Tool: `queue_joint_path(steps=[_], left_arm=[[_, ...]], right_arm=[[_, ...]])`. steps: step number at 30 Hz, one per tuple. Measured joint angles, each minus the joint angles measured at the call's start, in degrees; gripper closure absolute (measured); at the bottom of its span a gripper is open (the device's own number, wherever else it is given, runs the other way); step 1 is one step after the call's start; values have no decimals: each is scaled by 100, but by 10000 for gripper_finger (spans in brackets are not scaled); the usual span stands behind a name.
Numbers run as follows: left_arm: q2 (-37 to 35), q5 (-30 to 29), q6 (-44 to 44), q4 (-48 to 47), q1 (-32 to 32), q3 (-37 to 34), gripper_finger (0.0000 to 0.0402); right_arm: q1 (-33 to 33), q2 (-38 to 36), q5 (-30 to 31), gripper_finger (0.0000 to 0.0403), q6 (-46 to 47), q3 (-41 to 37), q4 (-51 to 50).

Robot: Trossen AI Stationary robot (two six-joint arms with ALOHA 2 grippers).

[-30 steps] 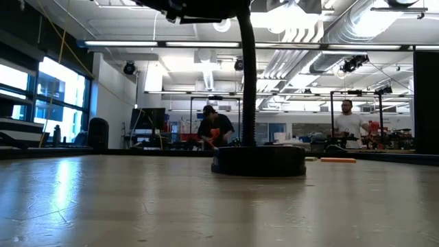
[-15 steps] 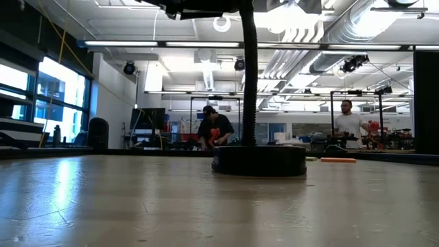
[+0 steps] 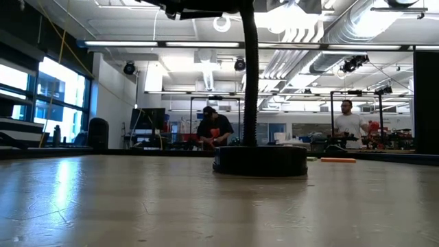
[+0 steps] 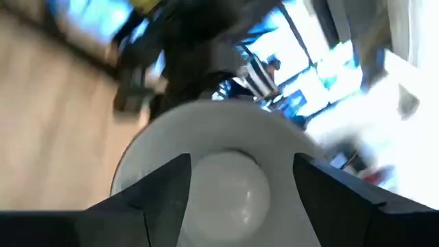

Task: Screw lightbulb
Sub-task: Insert the white lightbulb into the black lamp

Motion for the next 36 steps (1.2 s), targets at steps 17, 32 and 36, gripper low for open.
queue_joint_path(steps=[17,32,36], left_arm=[[2,68,-194,104,2,0,205],[4,202,36,465,-77,4,205],[4,167,205,584,-193,4,205]], right_arm=[[-297,7,-442,149,-2716,0,-1294],[-487,7,-350,149,826,0,-955],[-489,9,-320,149,1829,0,-840]])
